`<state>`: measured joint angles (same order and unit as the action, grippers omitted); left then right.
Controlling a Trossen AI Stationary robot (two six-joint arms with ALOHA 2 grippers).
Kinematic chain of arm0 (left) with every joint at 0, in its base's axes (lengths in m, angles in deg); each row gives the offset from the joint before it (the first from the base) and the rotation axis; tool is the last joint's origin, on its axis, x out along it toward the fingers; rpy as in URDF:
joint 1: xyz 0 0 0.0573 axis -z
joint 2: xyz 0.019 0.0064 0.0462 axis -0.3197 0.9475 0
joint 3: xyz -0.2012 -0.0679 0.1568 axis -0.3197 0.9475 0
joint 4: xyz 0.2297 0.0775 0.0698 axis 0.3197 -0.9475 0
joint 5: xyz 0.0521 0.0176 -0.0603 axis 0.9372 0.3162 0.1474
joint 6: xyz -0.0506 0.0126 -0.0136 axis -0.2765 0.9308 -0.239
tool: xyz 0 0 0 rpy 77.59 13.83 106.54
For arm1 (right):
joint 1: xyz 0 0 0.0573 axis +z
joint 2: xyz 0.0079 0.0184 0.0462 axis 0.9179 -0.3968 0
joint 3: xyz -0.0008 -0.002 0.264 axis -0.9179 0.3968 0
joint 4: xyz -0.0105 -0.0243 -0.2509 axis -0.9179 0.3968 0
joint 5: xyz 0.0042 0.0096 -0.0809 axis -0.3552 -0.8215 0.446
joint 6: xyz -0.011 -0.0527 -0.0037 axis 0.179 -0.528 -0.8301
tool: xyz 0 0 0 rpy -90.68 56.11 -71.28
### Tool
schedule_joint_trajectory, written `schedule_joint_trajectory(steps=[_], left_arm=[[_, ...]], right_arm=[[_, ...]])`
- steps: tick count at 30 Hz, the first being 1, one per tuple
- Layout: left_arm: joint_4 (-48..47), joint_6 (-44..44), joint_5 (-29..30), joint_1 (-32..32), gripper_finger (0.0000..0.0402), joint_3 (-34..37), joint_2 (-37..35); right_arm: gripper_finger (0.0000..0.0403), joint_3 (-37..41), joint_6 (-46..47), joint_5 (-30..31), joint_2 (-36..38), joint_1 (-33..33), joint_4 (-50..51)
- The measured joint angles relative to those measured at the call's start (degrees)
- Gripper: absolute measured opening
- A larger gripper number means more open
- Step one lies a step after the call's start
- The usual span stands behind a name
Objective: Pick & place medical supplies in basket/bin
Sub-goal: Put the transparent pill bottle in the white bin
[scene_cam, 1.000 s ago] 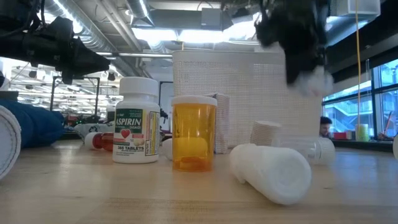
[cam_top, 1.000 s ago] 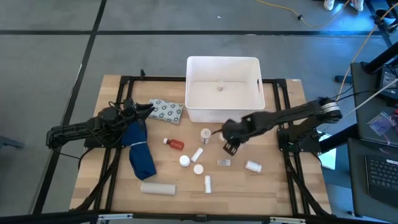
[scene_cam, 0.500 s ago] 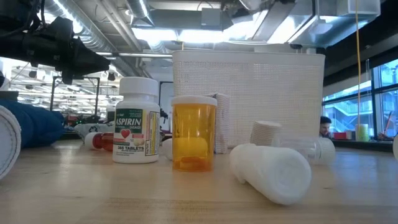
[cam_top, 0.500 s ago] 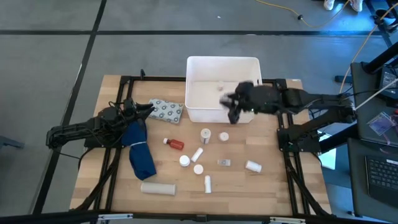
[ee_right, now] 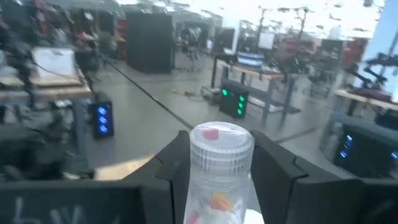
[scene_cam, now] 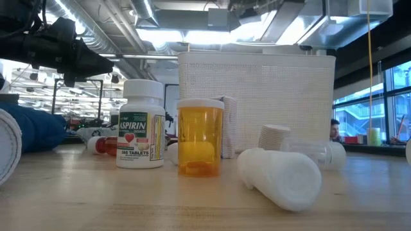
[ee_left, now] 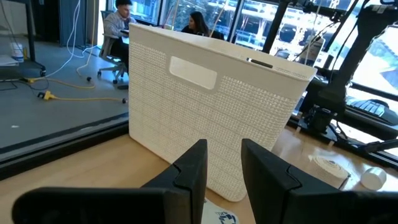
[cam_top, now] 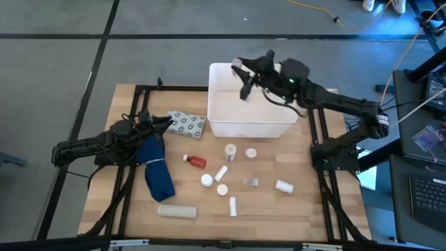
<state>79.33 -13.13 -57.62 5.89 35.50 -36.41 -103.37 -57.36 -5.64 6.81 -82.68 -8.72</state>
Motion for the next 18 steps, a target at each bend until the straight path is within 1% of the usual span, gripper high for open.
schedule_joint_trajectory(steps=[6,10,15,18], left_arm=[[0.00,0.00,0.00,0.00,0.0092,0.00,0.00],[0.00,0.00,0.00,0.00,0.0092,-0.01,0.00],[0.00,0.00,0.00,0.00,0.0092,0.01,0.00],[0.00,0.00,0.00,0.00,0.0092,0.00,0.00]], right_arm=[[0.0134,0.04,-1.89,-5.87,-7.38,-5.77,-1.94],[0.0134,0.07,-1.13,-8.41,-11.26,-8.36,-5.27],[0.0134,0.07,2.99,-8.92,-14.70,-10.83,-12.07],[0.0134,0.09,3.20,-8.89,-16.37,-11.66,-14.51]])
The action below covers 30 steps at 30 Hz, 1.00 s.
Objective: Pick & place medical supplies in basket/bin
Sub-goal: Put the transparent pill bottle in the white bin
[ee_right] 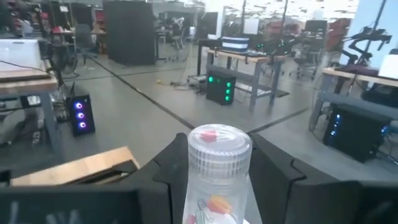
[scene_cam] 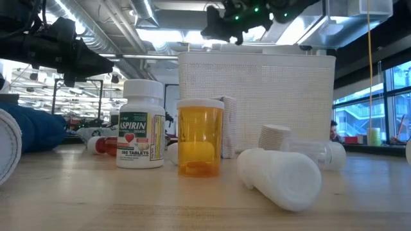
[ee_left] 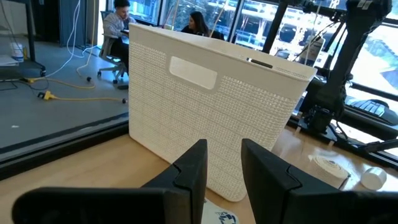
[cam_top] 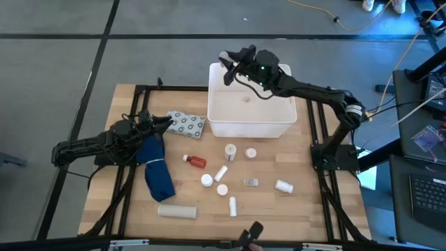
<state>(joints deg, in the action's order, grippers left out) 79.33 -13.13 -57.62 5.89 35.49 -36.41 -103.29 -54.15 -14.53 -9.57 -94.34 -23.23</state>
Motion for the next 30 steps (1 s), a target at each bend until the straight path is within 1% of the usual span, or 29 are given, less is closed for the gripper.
schedule_joint_trajectory(steps=[3,5,7,9,12,14,16,24,26,30], left_arm=[[0.00,0.00,0.00,0.00,0.0092,0.00,0.01],[0.00,0.00,0.00,0.00,0.0092,0.00,0.00],[0.00,0.00,0.00,0.00,0.0092,0.00,0.00],[-0.01,0.00,0.00,0.00,0.0092,0.01,0.00],[0.00,0.00,-0.02,0.00,0.0092,0.01,0.00],[0.00,0.00,0.02,0.00,0.0092,0.01,0.00],[0.00,0.00,0.11,0.00,0.0092,0.01,0.01],[0.00,0.00,0.09,0.00,0.0092,0.02,0.00],[0.00,0.00,0.09,0.00,0.0092,0.02,0.00],[0.00,0.00,0.07,0.00,0.0092,0.00,0.00]], right_arm=[[0.0134,0.52,-0.09,-0.04,-1.25,-0.10,-0.23],[0.0134,2.92,-0.05,-0.03,-1.44,-0.08,-1.82],[0.0134,6.89,1.42,-0.02,-1.45,-0.19,-5.82],[0.0134,11.34,4.03,-0.04,-1.45,-0.67,-11.89],[0.0134,16.66,3.26,0.14,-1.39,-1.17,-21.59],[0.0134,18.89,2.12,0.48,-1.49,-1.36,-24.32],[0.0134,20.63,1.78,0.44,-1.98,-1.70,-24.15],[0.0134,21.60,0.21,0.52,-7.43,-3.48,-25.41],[0.0134,21.62,2.06,0.61,-8.95,-4.05,-26.81],[0.0134,21.60,9.24,2.03,-12.37,-5.41,-27.55]])
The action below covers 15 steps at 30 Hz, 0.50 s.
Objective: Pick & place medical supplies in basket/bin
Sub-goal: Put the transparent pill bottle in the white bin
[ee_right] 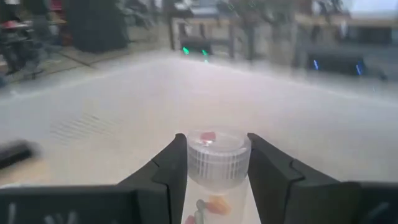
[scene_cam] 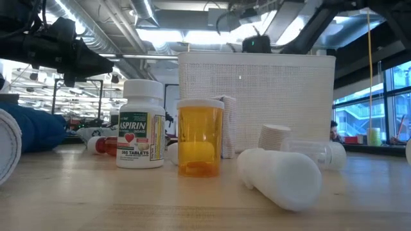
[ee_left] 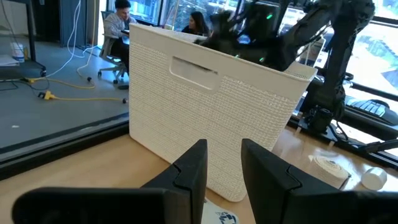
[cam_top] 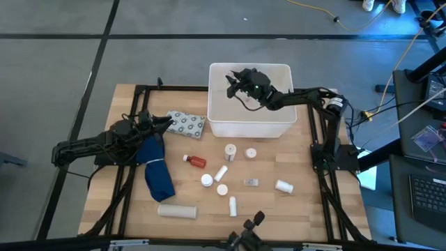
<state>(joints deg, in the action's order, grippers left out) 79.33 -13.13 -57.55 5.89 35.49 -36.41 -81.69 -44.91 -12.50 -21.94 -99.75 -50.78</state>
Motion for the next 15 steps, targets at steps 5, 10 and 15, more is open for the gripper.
schedule_joint_trajectory(steps=[5,10,15], left_arm=[[0.00,0.00,0.00,0.00,0.0092,0.00,0.00],[0.00,0.00,-0.03,0.00,0.0092,0.02,0.00],[0.00,0.00,-0.06,0.00,0.0092,0.00,0.00]], right_arm=[[0.0134,0.00,2.69,0.16,-3.80,-0.61,-0.11],[0.0134,0.00,2.82,-0.03,-6.49,-0.63,-0.32],[0.0134,0.00,5.60,-0.04,-8.01,-0.63,-1.90]])
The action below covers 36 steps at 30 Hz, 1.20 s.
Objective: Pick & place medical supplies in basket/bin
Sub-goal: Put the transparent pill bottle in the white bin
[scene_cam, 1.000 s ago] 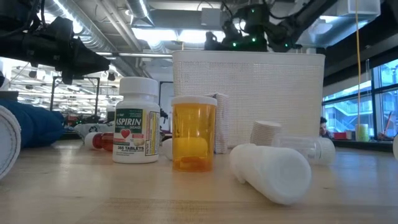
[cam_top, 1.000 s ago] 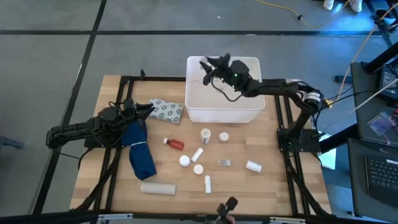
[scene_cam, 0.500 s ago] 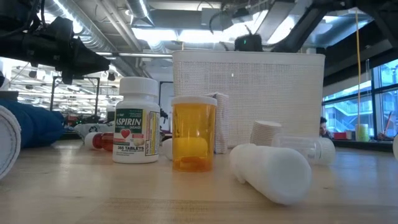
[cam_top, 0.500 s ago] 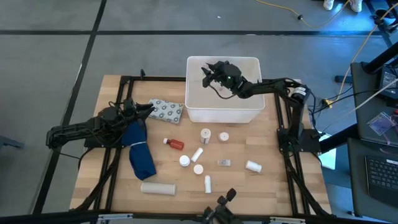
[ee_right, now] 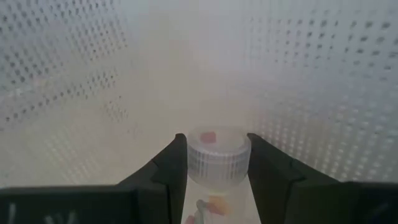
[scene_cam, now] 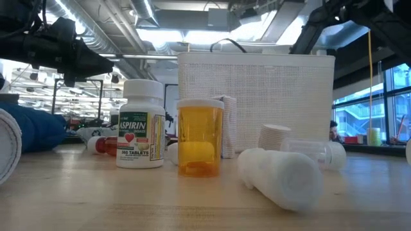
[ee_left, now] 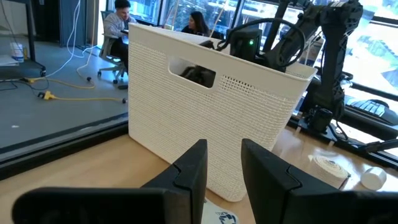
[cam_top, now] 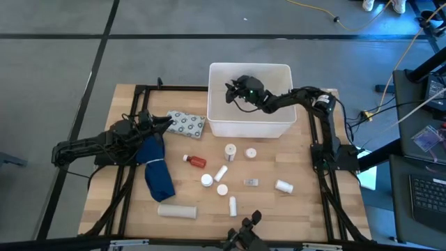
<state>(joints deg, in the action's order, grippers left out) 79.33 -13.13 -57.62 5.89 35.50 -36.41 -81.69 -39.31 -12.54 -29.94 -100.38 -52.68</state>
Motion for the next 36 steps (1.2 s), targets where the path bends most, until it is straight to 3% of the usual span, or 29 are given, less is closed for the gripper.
schedule_joint_trajectory(steps=[16,36], left_arm=[[-0.02,0.00,0.00,0.00,0.0092,-0.01,0.00],[-0.02,0.00,0.00,0.00,0.0092,0.01,0.00]], right_arm=[[0.0173,0.00,-0.14,1.31,-0.04,-0.07,0.05],[0.0177,0.00,-0.68,1.51,-0.04,-0.22,0.16]])
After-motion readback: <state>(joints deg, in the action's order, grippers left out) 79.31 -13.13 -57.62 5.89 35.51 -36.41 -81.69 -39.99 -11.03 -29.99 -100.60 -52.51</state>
